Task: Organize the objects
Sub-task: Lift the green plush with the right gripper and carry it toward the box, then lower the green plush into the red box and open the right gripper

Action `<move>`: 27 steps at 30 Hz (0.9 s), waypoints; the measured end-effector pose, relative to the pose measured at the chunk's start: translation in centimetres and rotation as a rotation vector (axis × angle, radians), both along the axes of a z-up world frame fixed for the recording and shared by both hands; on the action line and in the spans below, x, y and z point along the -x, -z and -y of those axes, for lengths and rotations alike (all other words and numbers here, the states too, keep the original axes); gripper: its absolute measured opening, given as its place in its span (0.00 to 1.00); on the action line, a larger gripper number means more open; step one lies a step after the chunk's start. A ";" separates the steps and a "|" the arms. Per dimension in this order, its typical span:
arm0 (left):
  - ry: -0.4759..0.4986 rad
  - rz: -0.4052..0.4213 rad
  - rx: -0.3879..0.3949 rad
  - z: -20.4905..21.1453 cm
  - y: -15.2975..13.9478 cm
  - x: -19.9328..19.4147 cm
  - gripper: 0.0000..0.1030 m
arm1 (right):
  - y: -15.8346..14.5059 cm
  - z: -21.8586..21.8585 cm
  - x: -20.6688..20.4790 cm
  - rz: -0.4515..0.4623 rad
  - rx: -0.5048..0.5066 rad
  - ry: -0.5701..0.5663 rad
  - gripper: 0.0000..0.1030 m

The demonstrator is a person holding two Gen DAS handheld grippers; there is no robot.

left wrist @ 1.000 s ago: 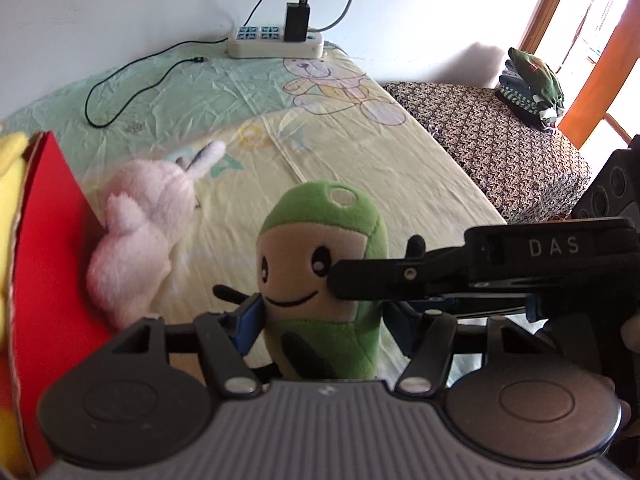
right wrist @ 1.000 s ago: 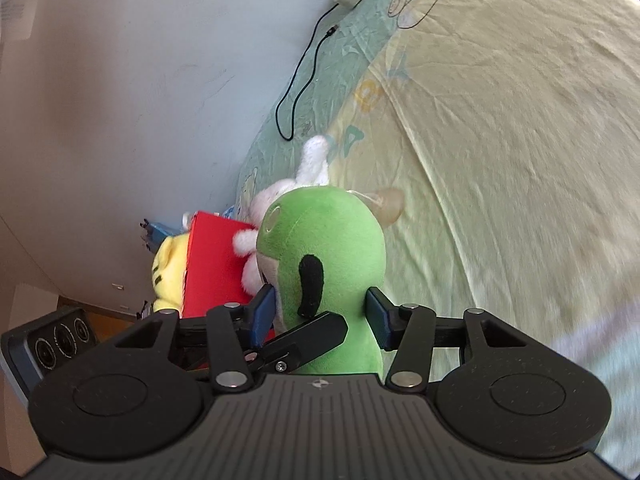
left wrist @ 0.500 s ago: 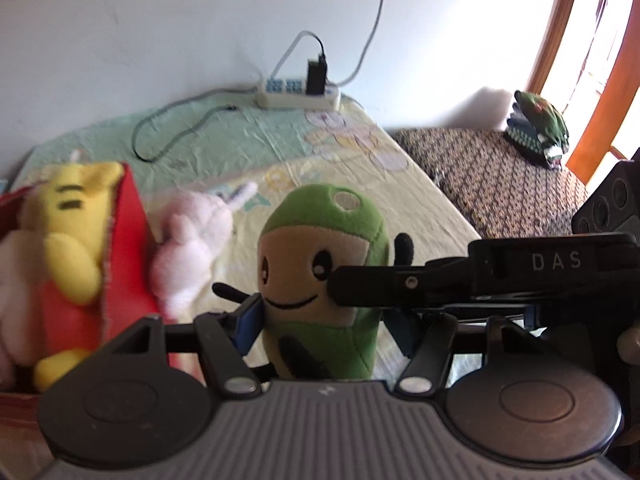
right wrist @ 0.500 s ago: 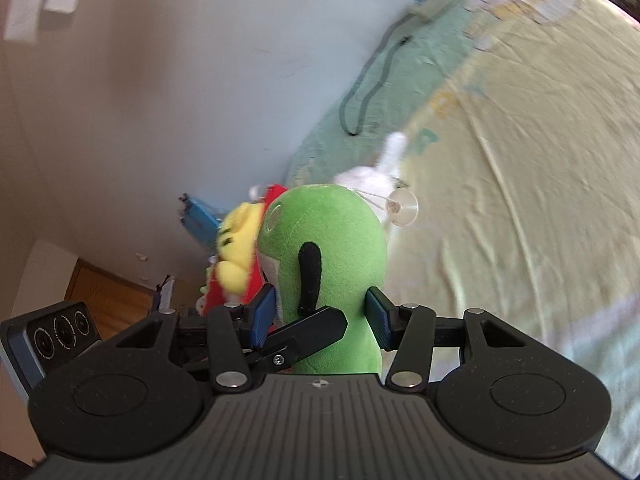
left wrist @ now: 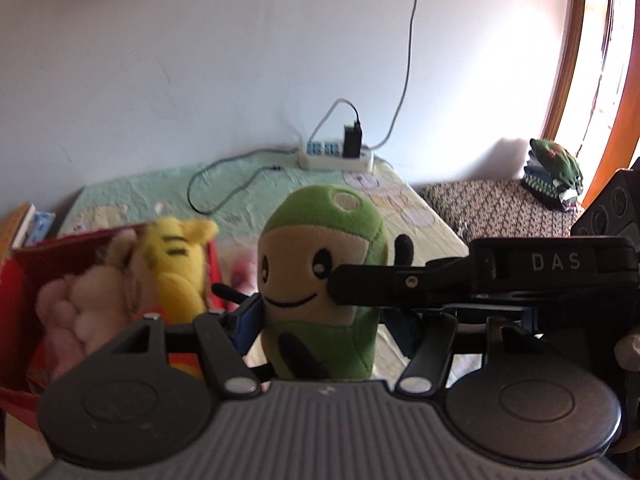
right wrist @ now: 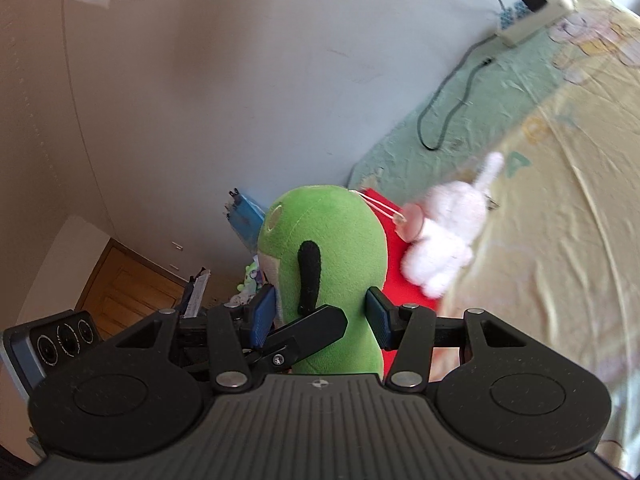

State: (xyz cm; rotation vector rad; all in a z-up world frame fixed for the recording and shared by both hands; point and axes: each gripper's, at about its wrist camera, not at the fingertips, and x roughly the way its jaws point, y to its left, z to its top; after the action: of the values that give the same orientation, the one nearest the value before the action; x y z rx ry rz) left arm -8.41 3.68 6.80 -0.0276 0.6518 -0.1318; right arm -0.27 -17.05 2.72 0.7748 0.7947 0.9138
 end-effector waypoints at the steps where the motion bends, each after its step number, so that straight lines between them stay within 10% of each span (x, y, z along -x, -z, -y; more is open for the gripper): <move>1: 0.001 0.013 0.000 -0.7 -0.4 0.2 0.63 | -0.3 -0.6 0.1 0.009 -0.003 0.002 0.51; 27: -0.029 0.061 0.004 -22.9 -1.2 2.7 0.63 | -1.8 -22.7 1.7 0.060 0.023 0.008 0.51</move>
State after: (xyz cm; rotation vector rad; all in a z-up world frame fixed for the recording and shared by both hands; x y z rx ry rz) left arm -11.11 26.63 8.03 -0.0363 0.5896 -0.1059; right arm -1.98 5.68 4.55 0.7266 0.7478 0.9148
